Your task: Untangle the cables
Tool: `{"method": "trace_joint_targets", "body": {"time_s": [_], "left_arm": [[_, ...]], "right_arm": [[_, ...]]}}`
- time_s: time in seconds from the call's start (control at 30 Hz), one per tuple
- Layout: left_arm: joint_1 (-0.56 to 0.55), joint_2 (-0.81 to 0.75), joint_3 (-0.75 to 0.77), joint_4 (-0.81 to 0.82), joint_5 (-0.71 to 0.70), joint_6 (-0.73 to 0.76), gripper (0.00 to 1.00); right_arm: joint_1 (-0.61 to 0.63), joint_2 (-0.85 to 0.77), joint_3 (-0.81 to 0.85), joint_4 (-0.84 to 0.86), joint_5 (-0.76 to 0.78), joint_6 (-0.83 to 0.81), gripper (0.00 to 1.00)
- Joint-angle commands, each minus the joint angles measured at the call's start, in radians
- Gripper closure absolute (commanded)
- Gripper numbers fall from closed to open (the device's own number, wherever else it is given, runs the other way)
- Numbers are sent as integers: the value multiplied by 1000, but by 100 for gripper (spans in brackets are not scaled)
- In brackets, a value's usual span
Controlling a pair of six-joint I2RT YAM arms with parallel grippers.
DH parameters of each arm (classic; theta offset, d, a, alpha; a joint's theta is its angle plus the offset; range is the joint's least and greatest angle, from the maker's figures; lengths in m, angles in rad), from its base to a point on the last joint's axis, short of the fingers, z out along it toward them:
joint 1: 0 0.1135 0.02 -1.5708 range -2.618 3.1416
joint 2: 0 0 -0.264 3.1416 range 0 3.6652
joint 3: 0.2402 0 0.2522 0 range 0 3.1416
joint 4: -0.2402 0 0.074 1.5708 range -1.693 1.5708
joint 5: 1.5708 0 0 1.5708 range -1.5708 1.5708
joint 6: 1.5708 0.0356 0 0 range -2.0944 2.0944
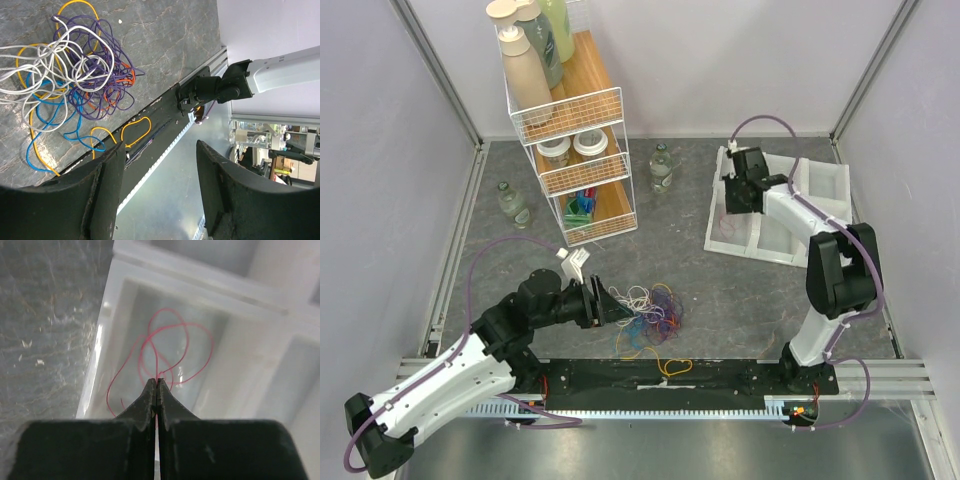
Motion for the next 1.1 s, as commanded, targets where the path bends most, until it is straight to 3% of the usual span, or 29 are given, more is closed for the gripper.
{"method": "trace_joint_targets", "body": {"time_s": [0.0, 0.07, 0.1, 0.23, 0.33, 0.53, 0.77, 0.97, 1.07], "left_arm": [[1, 23, 4, 30, 12, 22, 36], [-1, 43, 7, 32, 13, 22, 35], [1, 55, 7, 33, 13, 16, 35], [1, 100, 10, 30, 23, 27, 34], [1, 149, 48, 1, -14, 77, 34], [1, 377, 175, -53, -47, 208, 34], [1, 575, 231, 41, -30, 255, 33], [1, 687, 254, 101, -60, 257, 39], [-2, 713, 251, 105, -92, 248, 42]], "right_arm": [[19, 1, -77, 63, -10, 85, 100], [19, 31, -54, 43, -13, 73, 100], [21, 34, -39, 17, 4, 70, 94], [56, -79, -22, -47, 87, 57, 52], [113, -180, -26, -95, 102, 57, 36], [298, -381, -250, -58, -64, 116, 30], [509, -559, -601, 188, -321, 289, 33], [581, -685, -832, 441, -419, 413, 34], [599, -671, -861, 453, -401, 426, 32]]}}
